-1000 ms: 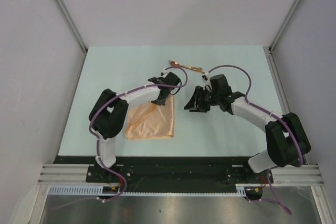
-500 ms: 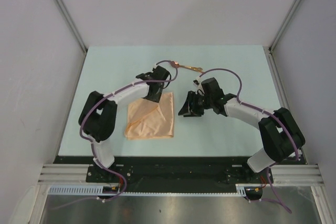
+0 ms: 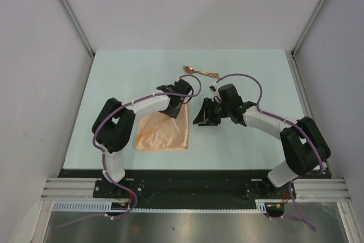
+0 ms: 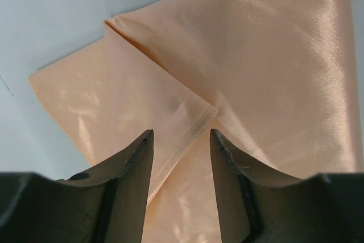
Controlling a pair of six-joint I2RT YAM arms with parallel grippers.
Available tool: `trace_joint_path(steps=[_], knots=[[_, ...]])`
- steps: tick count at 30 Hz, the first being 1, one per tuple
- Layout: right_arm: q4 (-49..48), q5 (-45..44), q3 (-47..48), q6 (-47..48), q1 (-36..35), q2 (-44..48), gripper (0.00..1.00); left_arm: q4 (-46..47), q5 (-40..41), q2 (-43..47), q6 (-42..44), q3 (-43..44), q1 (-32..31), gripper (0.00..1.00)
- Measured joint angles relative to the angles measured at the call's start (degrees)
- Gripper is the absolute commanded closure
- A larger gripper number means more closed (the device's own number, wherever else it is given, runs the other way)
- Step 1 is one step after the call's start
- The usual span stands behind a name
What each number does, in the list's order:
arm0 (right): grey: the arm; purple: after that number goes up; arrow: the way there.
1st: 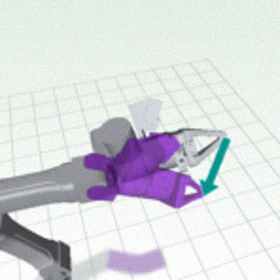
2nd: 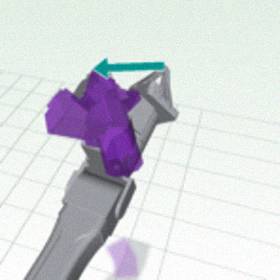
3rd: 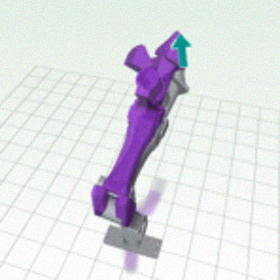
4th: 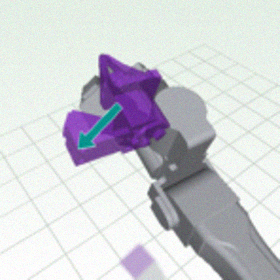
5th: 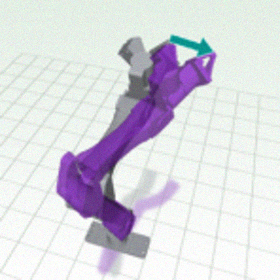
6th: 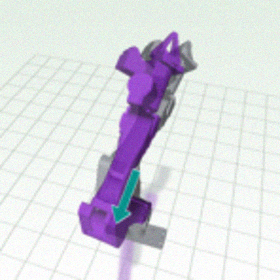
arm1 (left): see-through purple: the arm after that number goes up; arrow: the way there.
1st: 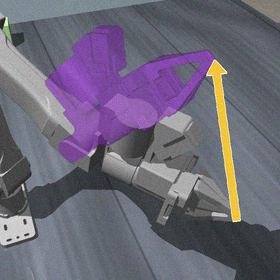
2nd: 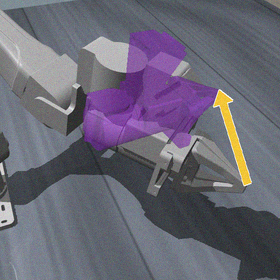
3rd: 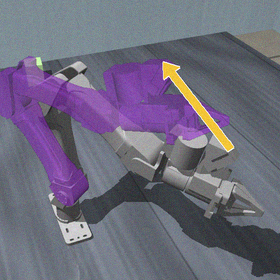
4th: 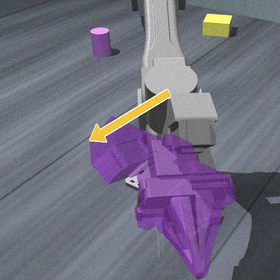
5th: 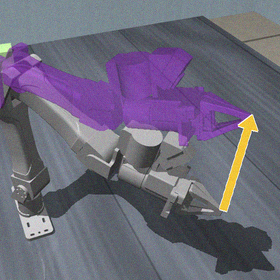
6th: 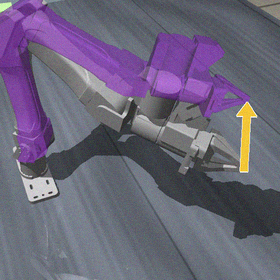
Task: Fold the napkin into a case and place the utensils inside
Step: Smooth out the square-folded napkin at the center of the board.
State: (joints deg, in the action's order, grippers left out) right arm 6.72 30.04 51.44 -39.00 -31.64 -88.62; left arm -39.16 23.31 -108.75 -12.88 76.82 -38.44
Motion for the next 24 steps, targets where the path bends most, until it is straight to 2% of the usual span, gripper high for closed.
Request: trace_joint_path(steps=[2,8,10,12,13,19,24], knots=[[-0.35,0.04,-0.02,-0.02,0.00,0.00,0.57,-0.33,0.79,-0.31,-0.02,0.02,-0.28,0.56],[-1.49,0.46,-0.02,-0.09,0.00,0.00,0.58,-0.59,3.56,-2.78,-0.09,0.90,-0.44,0.73],[-1.51,0.48,-0.02,-0.11,0.00,0.00,0.57,-0.66,4.02,-4.07,-0.09,1.53,-0.44,0.88],[-1.53,0.48,-0.02,-0.17,0.00,0.00,0.57,-1.11,4.70,-5.22,0.02,2.43,-0.44,0.98],[-1.55,0.48,-0.04,-0.22,0.00,0.00,0.58,-1.38,5.20,-5.64,0.09,2.91,-0.46,1.00],[-2.08,0.87,-0.09,-0.31,-0.02,-0.04,0.58,-2.34,8.07,-5.79,0.87,4.83,0.46,1.00],[-2.80,0.92,-0.07,-0.44,-1.01,-1.70,0.58,-3.54,9.68,-4.85,1.46,5.14,5.66,0.88]])
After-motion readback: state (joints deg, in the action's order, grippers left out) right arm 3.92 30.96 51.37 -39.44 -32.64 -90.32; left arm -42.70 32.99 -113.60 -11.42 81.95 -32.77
